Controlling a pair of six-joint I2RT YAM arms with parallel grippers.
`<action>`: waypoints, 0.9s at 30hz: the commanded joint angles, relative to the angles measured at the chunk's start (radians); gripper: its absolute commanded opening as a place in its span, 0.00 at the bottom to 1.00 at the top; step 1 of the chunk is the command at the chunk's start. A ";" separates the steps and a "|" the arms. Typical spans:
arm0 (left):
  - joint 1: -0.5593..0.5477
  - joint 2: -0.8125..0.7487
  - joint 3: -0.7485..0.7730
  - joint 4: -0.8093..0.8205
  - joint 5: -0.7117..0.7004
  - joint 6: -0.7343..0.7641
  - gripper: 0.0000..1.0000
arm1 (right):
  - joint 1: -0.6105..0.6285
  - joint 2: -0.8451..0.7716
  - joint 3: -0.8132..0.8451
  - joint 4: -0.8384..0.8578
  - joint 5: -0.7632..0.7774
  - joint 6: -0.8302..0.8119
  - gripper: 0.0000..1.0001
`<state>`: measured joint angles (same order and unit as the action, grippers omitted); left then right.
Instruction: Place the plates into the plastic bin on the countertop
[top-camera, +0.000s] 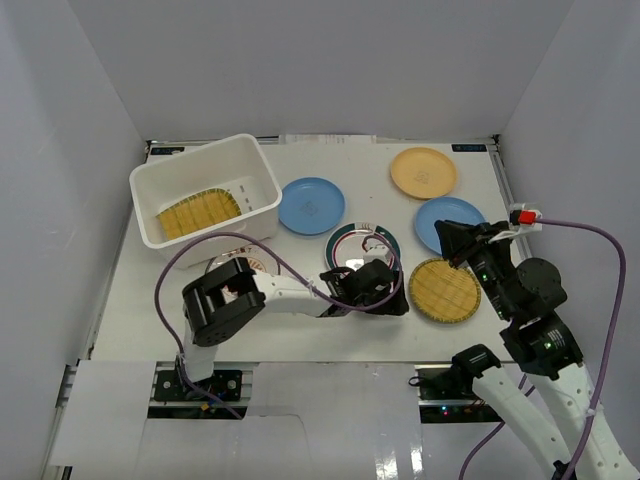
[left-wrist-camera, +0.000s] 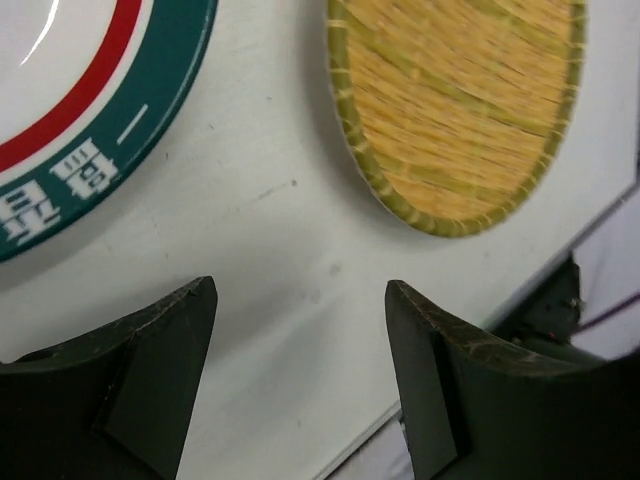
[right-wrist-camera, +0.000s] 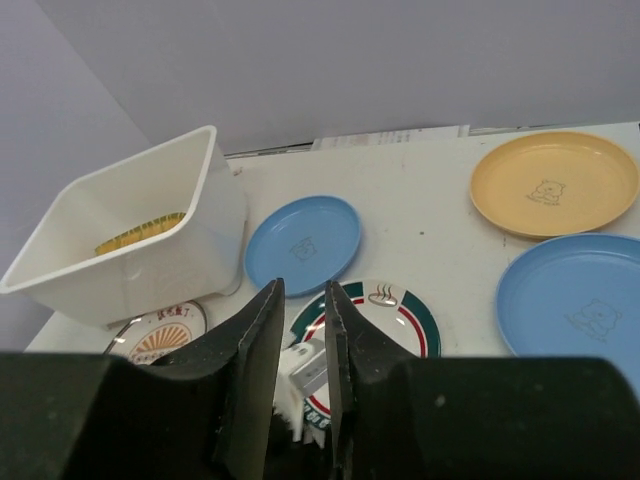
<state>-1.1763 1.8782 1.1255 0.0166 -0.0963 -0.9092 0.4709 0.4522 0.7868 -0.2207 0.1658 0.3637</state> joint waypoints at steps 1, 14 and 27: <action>-0.017 0.083 0.112 0.097 -0.079 -0.060 0.78 | -0.003 -0.050 -0.003 -0.098 -0.051 -0.003 0.30; -0.037 0.315 0.212 0.194 -0.161 -0.131 0.36 | -0.003 -0.110 -0.032 -0.132 -0.137 -0.003 0.32; -0.053 -0.297 -0.156 0.280 -0.166 0.012 0.00 | -0.003 -0.089 0.072 -0.134 -0.129 -0.029 0.41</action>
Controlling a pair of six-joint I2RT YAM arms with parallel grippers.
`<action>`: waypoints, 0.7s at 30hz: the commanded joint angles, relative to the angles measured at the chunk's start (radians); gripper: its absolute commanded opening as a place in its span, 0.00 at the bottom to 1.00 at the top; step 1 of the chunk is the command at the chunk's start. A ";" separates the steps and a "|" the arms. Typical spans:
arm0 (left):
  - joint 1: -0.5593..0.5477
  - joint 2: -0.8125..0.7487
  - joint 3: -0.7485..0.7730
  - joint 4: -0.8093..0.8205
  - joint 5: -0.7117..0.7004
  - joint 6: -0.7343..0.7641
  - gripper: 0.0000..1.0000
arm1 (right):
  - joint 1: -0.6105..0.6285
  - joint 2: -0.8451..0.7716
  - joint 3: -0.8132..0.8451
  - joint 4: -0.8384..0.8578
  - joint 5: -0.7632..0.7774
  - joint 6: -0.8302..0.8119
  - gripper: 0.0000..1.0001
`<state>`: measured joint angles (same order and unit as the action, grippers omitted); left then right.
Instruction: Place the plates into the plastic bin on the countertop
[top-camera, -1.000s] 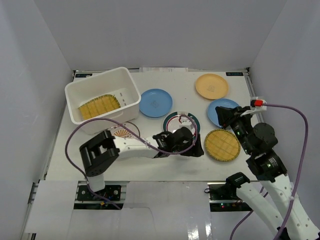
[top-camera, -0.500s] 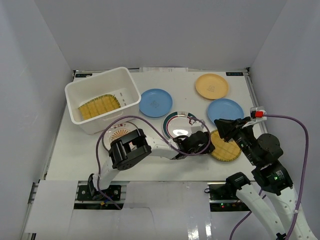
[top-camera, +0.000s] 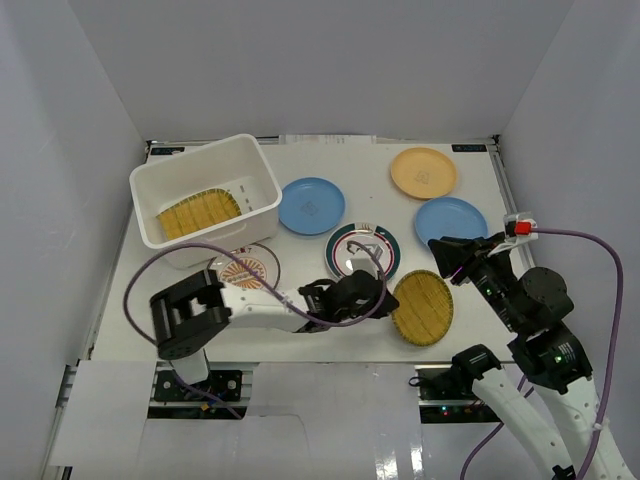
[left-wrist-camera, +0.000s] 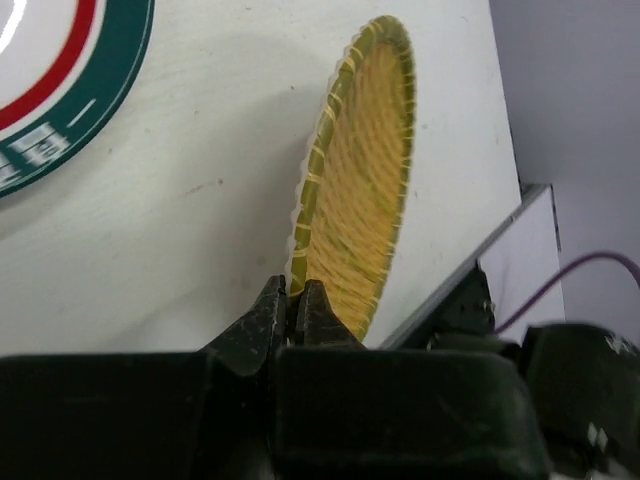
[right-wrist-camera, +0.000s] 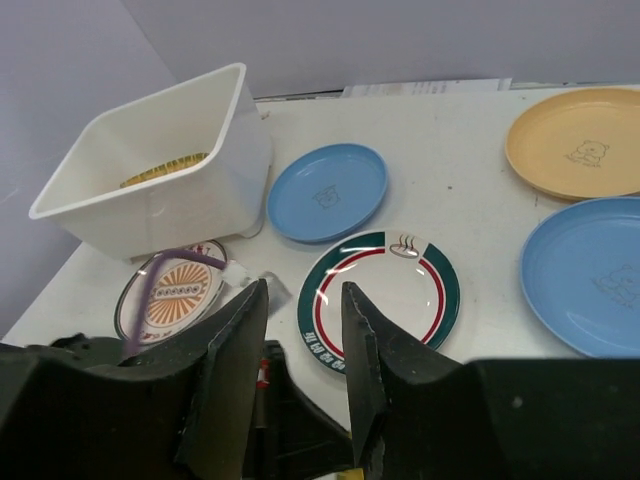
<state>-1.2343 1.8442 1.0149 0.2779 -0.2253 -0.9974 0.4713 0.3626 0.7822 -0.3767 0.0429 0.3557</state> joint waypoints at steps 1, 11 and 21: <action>0.021 -0.323 -0.074 0.004 -0.042 0.115 0.00 | -0.003 0.001 0.097 0.013 -0.029 -0.020 0.42; 0.449 -0.911 -0.044 -0.271 -0.116 0.302 0.00 | -0.005 0.073 0.118 0.054 -0.211 0.018 0.46; 1.005 -0.871 0.005 -0.434 -0.066 0.372 0.00 | 0.153 0.399 -0.259 0.573 -0.242 0.250 0.55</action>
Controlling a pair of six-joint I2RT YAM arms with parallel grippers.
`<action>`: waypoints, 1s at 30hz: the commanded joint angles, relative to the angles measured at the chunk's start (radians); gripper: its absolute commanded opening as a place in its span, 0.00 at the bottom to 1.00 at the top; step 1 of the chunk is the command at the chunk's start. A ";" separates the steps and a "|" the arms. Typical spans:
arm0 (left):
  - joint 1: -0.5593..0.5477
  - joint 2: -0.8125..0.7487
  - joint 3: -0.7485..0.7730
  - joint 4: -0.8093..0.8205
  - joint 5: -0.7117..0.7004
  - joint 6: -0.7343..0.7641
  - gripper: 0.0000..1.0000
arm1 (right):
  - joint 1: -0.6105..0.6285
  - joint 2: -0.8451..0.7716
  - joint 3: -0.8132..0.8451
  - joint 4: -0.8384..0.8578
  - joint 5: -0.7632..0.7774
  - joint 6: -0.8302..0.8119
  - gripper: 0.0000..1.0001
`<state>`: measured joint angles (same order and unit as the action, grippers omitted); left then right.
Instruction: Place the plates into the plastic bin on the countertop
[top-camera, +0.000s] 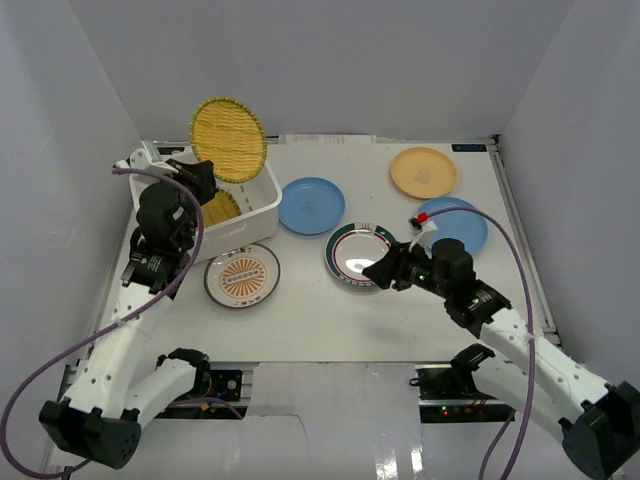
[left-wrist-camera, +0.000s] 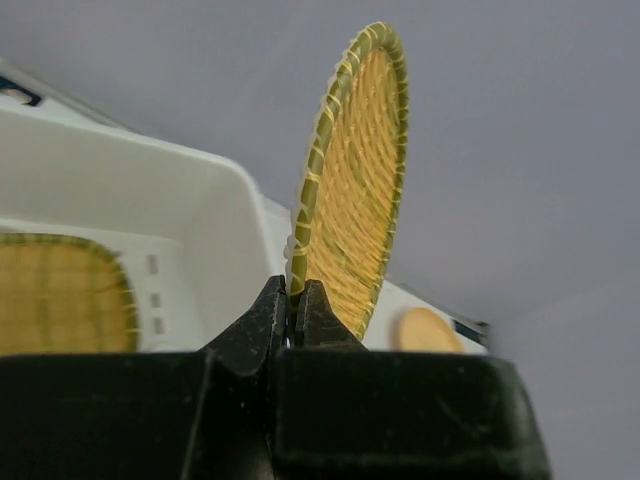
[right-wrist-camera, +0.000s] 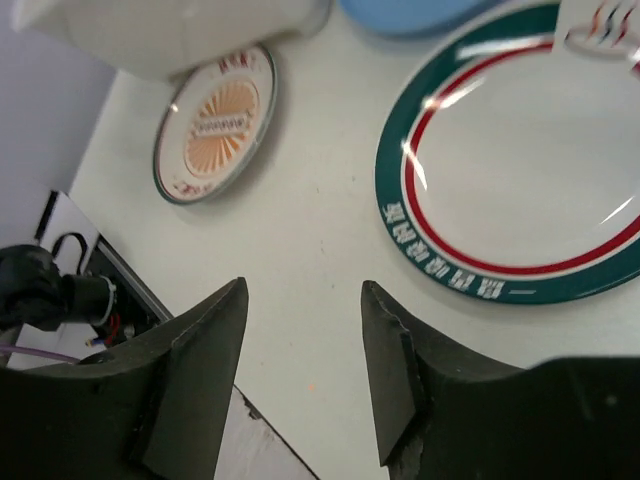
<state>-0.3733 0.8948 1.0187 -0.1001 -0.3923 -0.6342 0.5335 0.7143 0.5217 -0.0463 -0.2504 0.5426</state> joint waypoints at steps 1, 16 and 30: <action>0.201 0.107 0.004 -0.059 0.165 -0.016 0.00 | 0.187 0.133 0.018 0.259 0.097 0.059 0.56; 0.537 0.443 -0.022 -0.066 0.452 -0.081 0.00 | 0.447 0.891 0.267 0.621 0.310 0.261 0.70; 0.542 0.397 -0.014 -0.087 0.536 -0.044 0.93 | 0.471 1.284 0.449 0.741 0.287 0.494 0.55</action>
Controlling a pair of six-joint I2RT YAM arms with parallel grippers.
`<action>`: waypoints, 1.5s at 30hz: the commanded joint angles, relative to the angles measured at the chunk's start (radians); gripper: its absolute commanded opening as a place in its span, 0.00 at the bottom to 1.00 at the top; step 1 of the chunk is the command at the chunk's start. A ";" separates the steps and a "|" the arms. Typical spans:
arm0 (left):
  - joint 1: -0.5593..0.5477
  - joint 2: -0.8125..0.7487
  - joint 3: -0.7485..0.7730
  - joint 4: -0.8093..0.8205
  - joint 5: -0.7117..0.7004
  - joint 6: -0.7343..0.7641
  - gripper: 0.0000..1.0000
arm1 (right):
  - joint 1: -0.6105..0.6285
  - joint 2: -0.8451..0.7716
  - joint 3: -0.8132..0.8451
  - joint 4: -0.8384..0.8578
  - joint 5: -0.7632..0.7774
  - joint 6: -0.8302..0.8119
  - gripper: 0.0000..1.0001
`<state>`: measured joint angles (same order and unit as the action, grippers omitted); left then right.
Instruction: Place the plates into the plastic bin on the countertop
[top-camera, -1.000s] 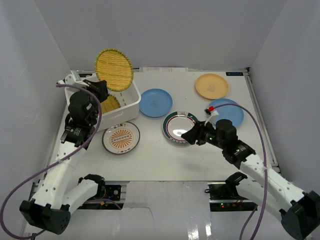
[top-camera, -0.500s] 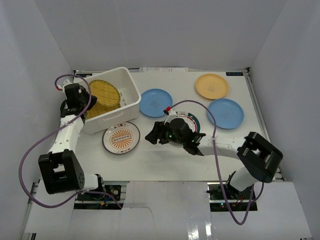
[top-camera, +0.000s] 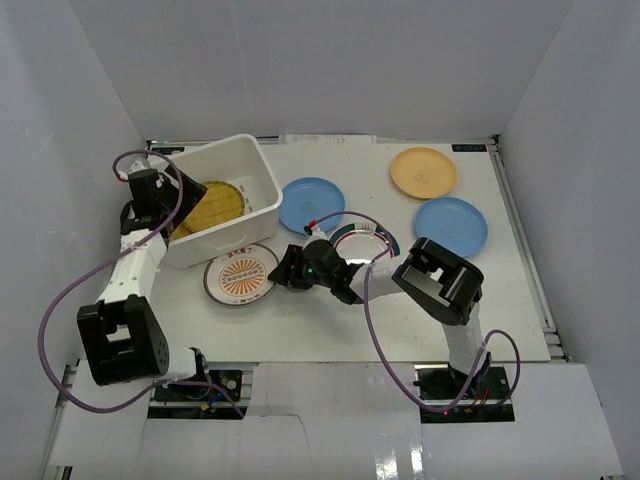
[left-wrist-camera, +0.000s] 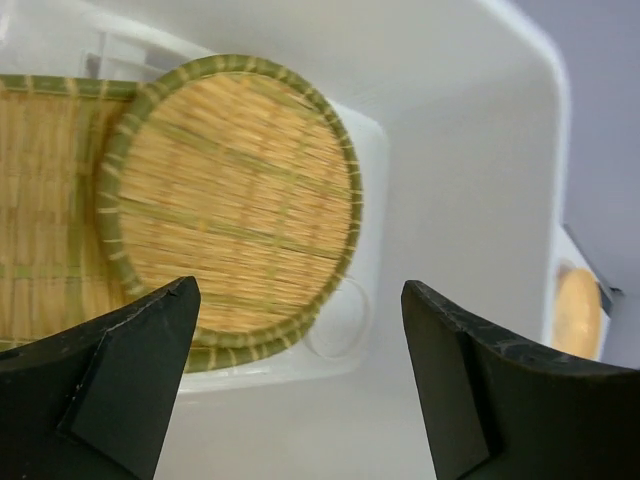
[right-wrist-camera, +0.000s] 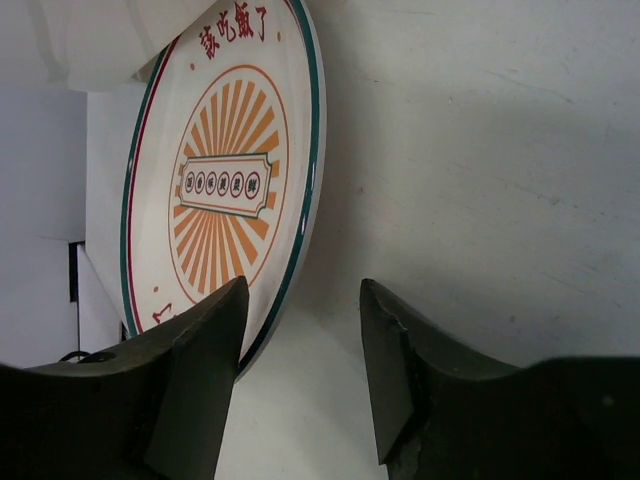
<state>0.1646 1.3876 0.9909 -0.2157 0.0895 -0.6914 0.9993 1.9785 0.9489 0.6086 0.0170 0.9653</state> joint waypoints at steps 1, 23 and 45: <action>0.004 -0.135 0.012 0.029 0.093 0.009 0.93 | 0.007 0.040 0.025 0.095 0.023 0.079 0.53; -0.013 -0.539 0.080 -0.070 0.544 0.026 0.92 | 0.025 -0.887 -0.360 -0.245 0.066 -0.223 0.08; -0.065 -0.679 0.227 -0.132 0.661 -0.054 0.95 | -0.068 0.276 1.237 -0.604 0.103 -0.584 0.08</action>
<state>0.1131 0.6933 1.2655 -0.3027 0.7467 -0.7341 0.9268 2.1811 2.0579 0.0418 0.1501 0.3763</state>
